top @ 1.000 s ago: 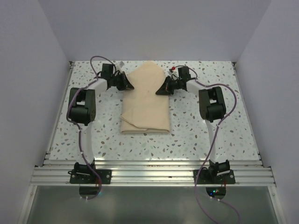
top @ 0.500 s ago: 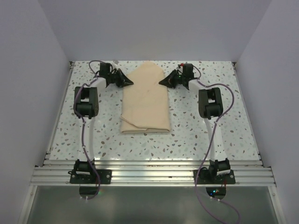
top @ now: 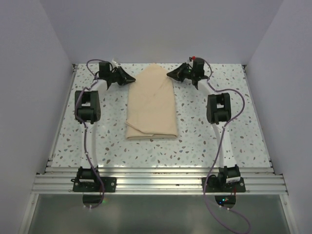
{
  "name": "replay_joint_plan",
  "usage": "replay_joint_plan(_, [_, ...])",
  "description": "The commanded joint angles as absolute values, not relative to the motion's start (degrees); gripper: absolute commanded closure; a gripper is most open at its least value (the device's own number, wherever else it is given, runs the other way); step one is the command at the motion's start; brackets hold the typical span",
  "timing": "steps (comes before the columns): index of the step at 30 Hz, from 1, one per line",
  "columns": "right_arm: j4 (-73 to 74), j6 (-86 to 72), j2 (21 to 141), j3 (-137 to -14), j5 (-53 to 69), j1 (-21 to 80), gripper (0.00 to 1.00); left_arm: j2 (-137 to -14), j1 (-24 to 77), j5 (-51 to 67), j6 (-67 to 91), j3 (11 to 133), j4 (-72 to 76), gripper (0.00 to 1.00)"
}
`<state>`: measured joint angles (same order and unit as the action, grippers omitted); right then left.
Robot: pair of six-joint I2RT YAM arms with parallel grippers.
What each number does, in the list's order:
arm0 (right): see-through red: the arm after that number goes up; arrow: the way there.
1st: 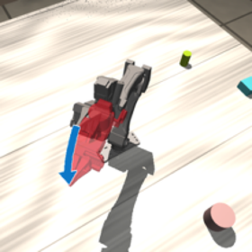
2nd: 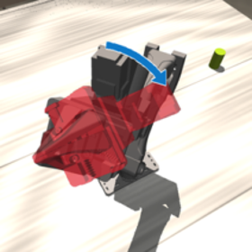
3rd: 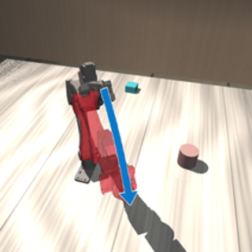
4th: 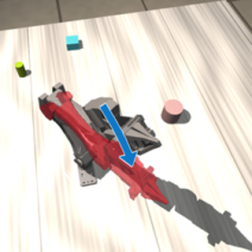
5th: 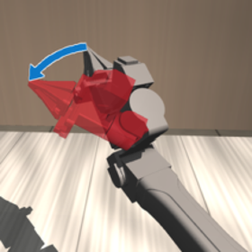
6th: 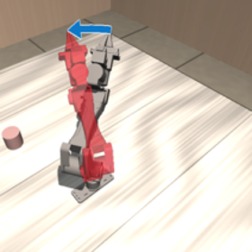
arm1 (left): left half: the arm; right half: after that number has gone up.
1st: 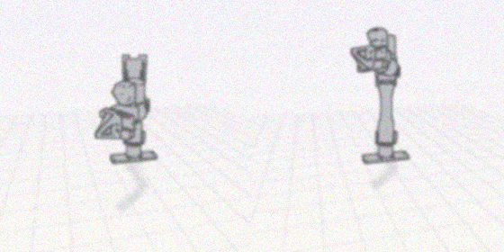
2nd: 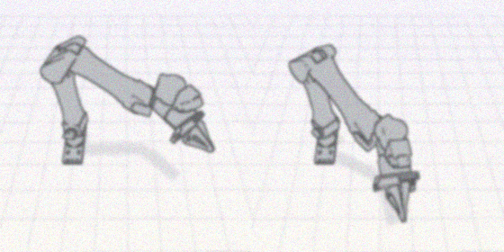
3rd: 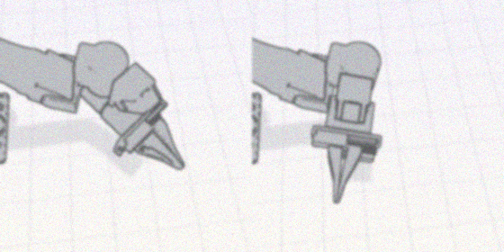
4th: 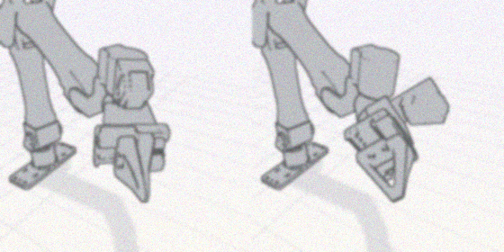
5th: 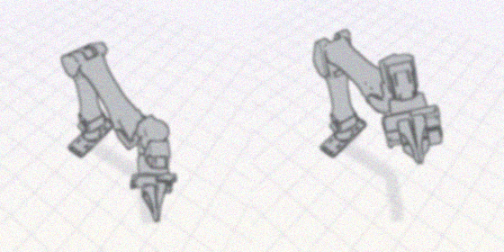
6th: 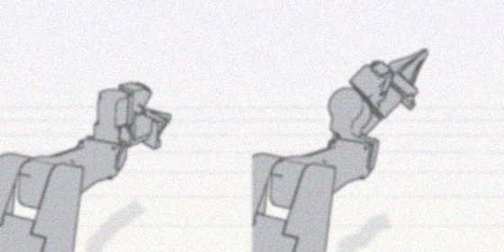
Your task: Prepare the surgical pack
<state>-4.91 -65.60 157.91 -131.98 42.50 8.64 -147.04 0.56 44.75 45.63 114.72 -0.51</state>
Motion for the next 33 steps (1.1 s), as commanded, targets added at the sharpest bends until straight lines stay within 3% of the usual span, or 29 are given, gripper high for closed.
replay_joint_plan(1, [-6.3, -67.8, 160.4, -134.9, 40.3, 9.1, 0.90, -147.3, 0.1, 45.3, 51.1, 115.8, 6.8, 0.87])
replay_joint_plan(9, [8.9, -63.5, 163.4, -135.3, 33.1, 8.4, 0.93, -155.8, 0.1, 42.6, 49.4, 122.2, -3.2, 0.89])
replay_joint_plan(14, [9.7, -63.1, 159.9, -139.6, 36.7, 7.3, 0.92, -149.1, -1.7, 43.2, 46.0, 124.7, -6.3, 0.77])
replay_joint_plan(19, [14.3, -57.1, 147.9, -132.8, 39.7, 8.1, 0.92, -129.5, -1.2, 42.0, 38.9, 107.3, -4.2, 0.71])
replay_joint_plan(25, [13.7, -50.6, 131.0, -109.2, 43.8, 10.6, 0.92, -114.4, 1.7, 43.0, 33.0, 84.5, -2.7, 0.75])
replay_joint_plan(29, [15.1, -46.1, 126.5, -97.9, 46.5, 12.3, 0.92, -110.6, 2.9, 45.4, 35.0, 70.9, 2.8, 0.82])
replay_joint_plan(33, [16.2, -42.0, 126.8, -93.8, 48.3, 11.8, 0.92, -112.1, 2.8, 45.7, 32.8, 67.6, 2.8, 0.86])
